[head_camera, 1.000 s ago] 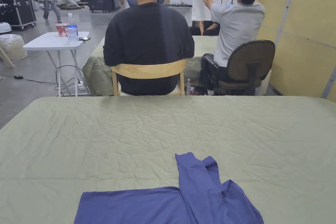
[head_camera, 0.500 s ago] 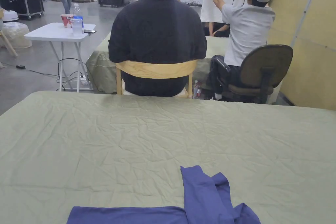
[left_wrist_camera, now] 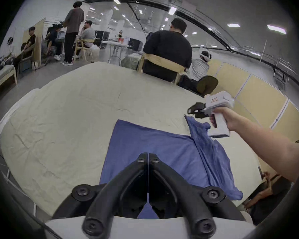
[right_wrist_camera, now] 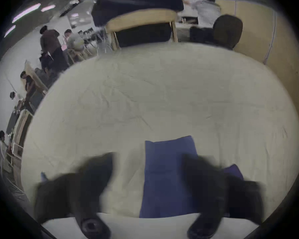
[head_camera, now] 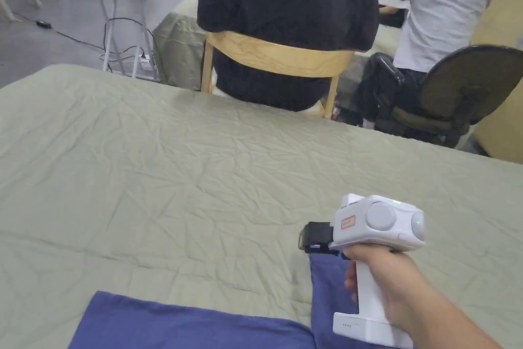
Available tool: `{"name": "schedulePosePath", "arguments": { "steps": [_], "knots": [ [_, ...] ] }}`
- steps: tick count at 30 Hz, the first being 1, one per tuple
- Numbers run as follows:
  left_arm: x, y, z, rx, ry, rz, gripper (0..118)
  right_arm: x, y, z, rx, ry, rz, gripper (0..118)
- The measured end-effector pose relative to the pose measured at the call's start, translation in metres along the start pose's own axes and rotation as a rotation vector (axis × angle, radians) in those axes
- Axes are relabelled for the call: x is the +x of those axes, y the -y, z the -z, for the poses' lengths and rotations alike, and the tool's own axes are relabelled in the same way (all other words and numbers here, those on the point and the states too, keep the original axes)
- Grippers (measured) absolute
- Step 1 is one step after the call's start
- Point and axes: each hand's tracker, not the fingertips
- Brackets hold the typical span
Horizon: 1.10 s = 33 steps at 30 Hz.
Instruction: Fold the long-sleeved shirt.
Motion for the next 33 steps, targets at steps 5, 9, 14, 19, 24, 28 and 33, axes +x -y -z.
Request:
{"name": "schedulePosePath", "arguments": {
  "steps": [5, 9, 14, 19, 24, 28, 33],
  "knots": [
    [0.001, 0.005, 0.005, -0.034, -0.006, 0.119, 0, -0.003, -0.007, 0.029, 0.014, 0.114, -0.007, 79],
    [0.002, 0.010, 0.009, -0.049, -0.030, 0.150, 0, -0.012, -0.002, 0.034, -0.025, 0.159, -0.050, 67],
    [0.002, 0.013, 0.009, -0.071, -0.025, 0.151, 0, -0.017, -0.007, 0.005, -0.008, 0.144, -0.027, 7],
    [0.004, 0.021, 0.010, -0.096, -0.012, 0.153, 0, -0.019, -0.002, -0.070, 0.084, 0.072, -0.077, 7],
    [0.000, 0.021, 0.011, -0.117, -0.011, 0.141, 0, -0.009, 0.040, -0.183, 0.187, -0.041, -0.133, 7],
    [0.008, 0.017, 0.003, -0.061, -0.053, 0.249, 0, 0.004, 0.108, -0.258, 0.212, -0.080, -0.202, 7],
    [0.012, 0.018, -0.001, -0.079, -0.040, 0.213, 0, 0.027, 0.218, -0.295, 0.119, -0.043, -0.277, 7]
  ]
}}
